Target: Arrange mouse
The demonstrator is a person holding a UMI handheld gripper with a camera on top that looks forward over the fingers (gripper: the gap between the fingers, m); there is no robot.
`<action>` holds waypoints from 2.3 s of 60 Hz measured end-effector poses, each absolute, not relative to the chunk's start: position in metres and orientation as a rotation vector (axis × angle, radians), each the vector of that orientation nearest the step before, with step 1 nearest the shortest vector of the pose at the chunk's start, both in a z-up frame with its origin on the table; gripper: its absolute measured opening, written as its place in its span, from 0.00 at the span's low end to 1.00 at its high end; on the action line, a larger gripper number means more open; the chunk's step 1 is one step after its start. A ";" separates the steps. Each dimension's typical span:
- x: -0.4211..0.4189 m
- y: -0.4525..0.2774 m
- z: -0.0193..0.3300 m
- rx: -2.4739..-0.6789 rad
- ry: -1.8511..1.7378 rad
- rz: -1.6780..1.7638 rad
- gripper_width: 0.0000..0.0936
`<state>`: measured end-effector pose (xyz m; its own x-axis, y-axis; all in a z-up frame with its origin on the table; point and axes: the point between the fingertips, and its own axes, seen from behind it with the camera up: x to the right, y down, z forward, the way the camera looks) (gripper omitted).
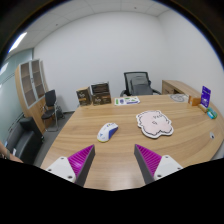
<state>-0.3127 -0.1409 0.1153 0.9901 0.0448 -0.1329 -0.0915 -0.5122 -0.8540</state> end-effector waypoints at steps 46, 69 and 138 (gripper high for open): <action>-0.386 0.071 -0.007 -2.217 0.001 0.124 0.88; -0.405 0.081 -0.011 -2.177 -0.187 0.105 0.57; -0.117 0.131 -0.005 -2.330 0.036 0.068 0.76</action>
<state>-0.1168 0.1309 -0.0053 0.9982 -0.0052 -0.0605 -0.0474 -0.6886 -0.7236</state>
